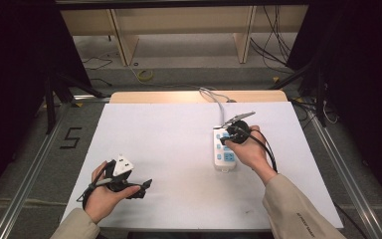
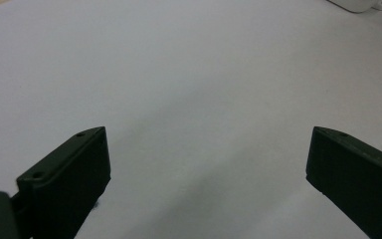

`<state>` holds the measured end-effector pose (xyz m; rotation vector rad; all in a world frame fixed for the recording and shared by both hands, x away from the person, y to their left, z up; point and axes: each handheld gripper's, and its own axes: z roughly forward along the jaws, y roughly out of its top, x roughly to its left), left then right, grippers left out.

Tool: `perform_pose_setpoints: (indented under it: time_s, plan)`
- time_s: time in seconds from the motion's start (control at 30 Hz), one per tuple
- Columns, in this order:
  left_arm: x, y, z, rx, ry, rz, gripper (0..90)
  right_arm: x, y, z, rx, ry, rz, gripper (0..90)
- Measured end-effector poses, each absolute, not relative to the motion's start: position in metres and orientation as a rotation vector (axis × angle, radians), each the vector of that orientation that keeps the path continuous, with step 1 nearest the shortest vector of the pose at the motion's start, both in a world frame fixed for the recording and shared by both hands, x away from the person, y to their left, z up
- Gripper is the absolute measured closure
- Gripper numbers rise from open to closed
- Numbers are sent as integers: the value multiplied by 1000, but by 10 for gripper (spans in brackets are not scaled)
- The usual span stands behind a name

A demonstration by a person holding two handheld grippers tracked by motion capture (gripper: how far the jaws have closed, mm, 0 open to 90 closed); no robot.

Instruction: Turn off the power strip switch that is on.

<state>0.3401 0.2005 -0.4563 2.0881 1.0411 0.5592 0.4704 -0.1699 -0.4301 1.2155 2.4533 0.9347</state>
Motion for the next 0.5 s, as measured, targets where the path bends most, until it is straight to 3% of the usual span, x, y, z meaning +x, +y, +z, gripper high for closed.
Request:
perform_pose_setpoints:
  time_s: [0.5]
  plan:
    - [340, 200, -456, 2088, 1041, 556, 32, 482, -160, -430, 1229, 2492, 873, 900]
